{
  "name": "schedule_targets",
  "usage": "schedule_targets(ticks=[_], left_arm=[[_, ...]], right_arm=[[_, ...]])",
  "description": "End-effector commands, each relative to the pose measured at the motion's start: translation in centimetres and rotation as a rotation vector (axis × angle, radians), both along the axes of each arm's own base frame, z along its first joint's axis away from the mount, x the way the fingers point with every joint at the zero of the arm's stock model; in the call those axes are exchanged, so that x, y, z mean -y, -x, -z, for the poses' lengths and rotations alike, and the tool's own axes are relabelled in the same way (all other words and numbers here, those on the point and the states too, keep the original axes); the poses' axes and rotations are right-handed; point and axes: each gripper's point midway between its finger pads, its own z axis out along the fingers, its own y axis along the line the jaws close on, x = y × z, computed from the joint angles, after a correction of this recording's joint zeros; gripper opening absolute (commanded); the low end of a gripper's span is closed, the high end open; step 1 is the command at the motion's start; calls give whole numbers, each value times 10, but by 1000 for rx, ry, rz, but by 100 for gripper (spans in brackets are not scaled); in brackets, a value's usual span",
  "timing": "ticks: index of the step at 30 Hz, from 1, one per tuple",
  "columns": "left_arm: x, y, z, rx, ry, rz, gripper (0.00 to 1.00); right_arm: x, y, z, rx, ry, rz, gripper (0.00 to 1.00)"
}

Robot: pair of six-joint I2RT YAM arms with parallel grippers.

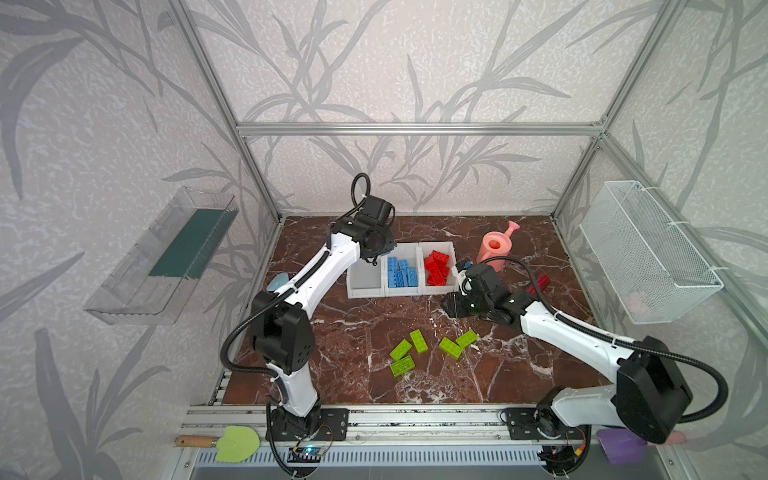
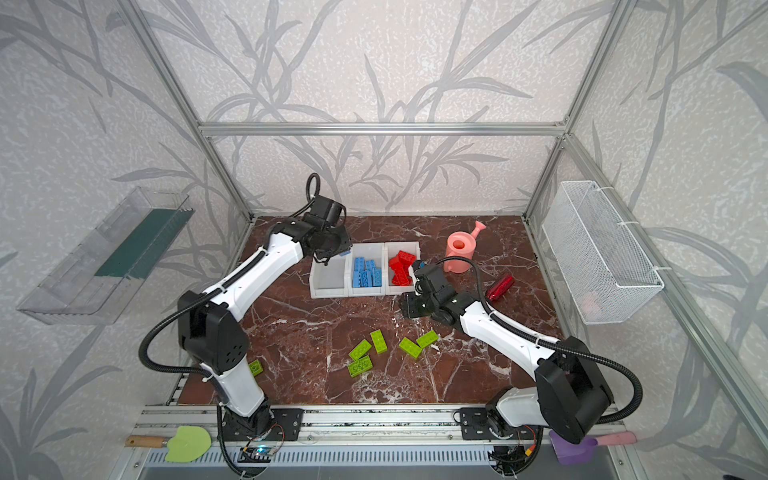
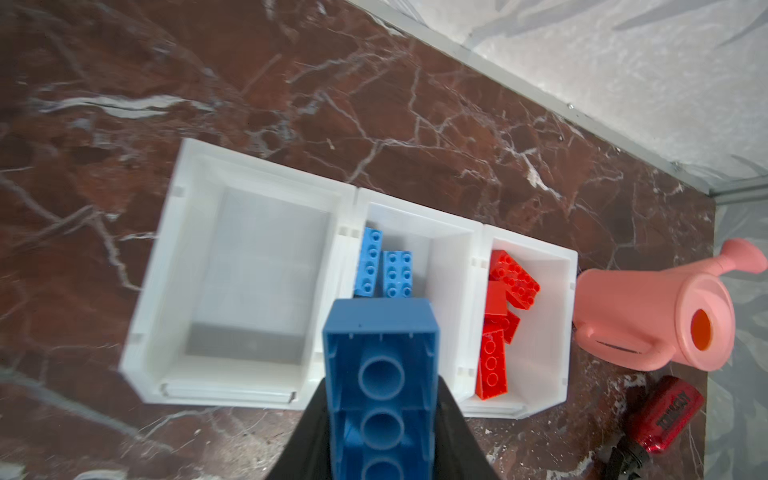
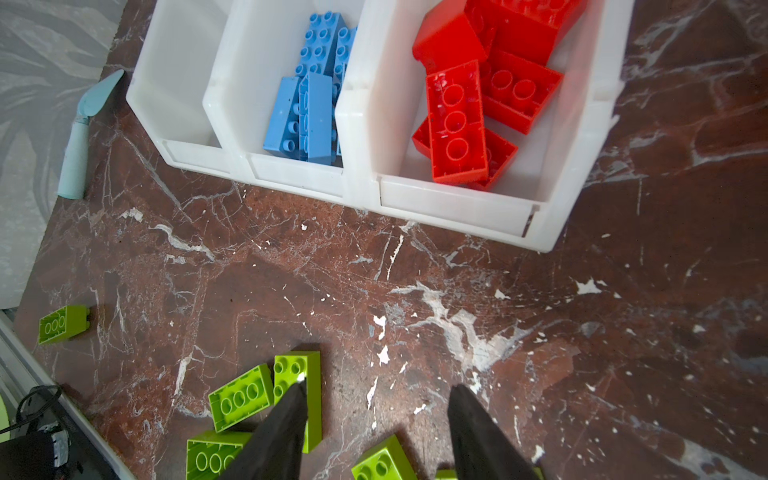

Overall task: Sort the legos into containers by color
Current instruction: 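Carry the blue brick into the middle compartment with left gripper while right lowers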

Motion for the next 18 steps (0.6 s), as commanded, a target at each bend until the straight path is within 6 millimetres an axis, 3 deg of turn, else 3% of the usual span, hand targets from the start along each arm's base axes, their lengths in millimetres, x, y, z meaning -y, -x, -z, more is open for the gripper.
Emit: schedule_targets(ticks=[1, 9, 18], left_arm=[[13, 2, 26, -99, -16, 55, 30], [29, -16, 71, -187, -15, 70, 31], [35, -27, 84, -206, -28, 85, 43]], right_arm=[[14, 8, 3, 3, 40, 11, 56], [21, 14, 4, 12, 62, 10, 56], [20, 22, -1, 11, 72, -45, 71]])
